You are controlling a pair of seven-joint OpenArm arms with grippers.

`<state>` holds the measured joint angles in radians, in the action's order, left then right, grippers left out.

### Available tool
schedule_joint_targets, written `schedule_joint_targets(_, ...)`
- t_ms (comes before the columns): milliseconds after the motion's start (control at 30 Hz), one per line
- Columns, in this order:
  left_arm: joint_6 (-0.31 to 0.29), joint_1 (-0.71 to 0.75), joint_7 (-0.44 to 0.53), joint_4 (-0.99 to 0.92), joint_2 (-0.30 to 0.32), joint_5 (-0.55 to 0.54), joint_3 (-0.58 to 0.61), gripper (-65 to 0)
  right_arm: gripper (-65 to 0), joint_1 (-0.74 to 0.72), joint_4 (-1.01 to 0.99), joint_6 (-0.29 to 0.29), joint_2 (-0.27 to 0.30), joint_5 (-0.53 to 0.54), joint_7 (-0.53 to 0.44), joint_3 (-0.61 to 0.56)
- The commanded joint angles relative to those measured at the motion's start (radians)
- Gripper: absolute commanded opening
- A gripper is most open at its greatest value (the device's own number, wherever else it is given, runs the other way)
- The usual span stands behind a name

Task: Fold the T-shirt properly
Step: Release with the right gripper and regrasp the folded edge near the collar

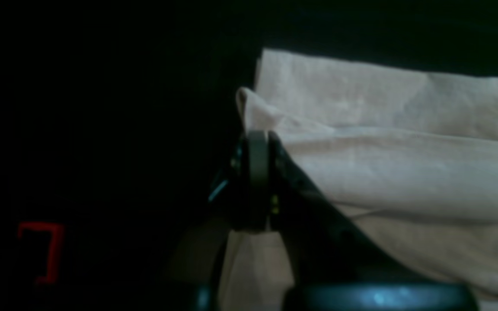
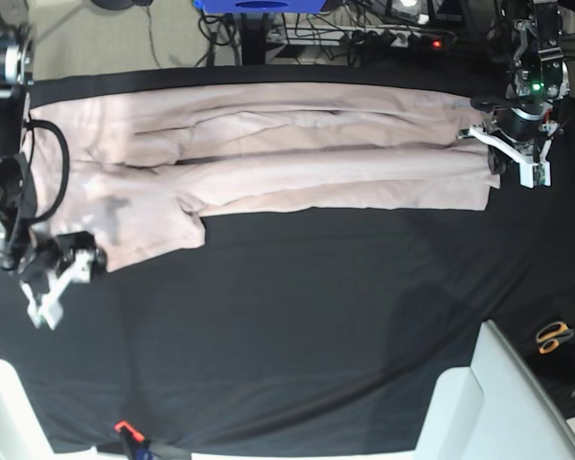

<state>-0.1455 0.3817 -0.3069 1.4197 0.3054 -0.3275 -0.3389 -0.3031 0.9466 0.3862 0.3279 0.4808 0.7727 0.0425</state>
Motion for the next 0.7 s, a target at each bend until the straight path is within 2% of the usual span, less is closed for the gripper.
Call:
schedule_joint_targets(0,0.005,-0.002,0.021,0.014,0.016,-0.003,-0.004,-65.0,-28.4,-0.048,-0.024,0.009,0.017,0.023,-0.055,-0.014)
schedule_joint_targets(100,0.005,-0.002,0.021,0.017,0.015,-0.003,0.001,-65.0,-28.2,-0.084,-0.157,0.009,0.021,0.023,-0.154,-0.089)
schedule_joint_targets(200,0.005,-0.003,0.021,0.02,0.015,-0.003,0.001,-65.0,-28.2,-0.112,-0.254,0.01,0.017,0.023,-0.2,-0.143)
schedule_joint_targets(533,0.005,-0.003,0.021,0.02,0.015,-0.003,-0.007,-65.0,-29.3,-0.113,-0.269,0.01,-0.009,0.023,-0.213,-0.171)
schedule_joint_targets(567,0.005,-0.003,0.021,0.02,0.015,-0.003,-0.007,-65.0,-31.8,-0.113,-0.269,0.01,-0.009,0.023,-0.213,-0.171)
schedule_joint_targets(600,0.005,-0.003,0.021,0.02,0.015,-0.003,-0.007,-65.0,-37.1,-0.113,-0.269,0.01,-0.009,0.023,-0.213,-0.171)
schedule_joint_targets(667,0.005,-0.003,0.021,0.019,0.015,-0.003,-0.006,-65.0,-51.2,-0.115,-0.269,0.01,-0.009,0.025,-0.213,-0.168)
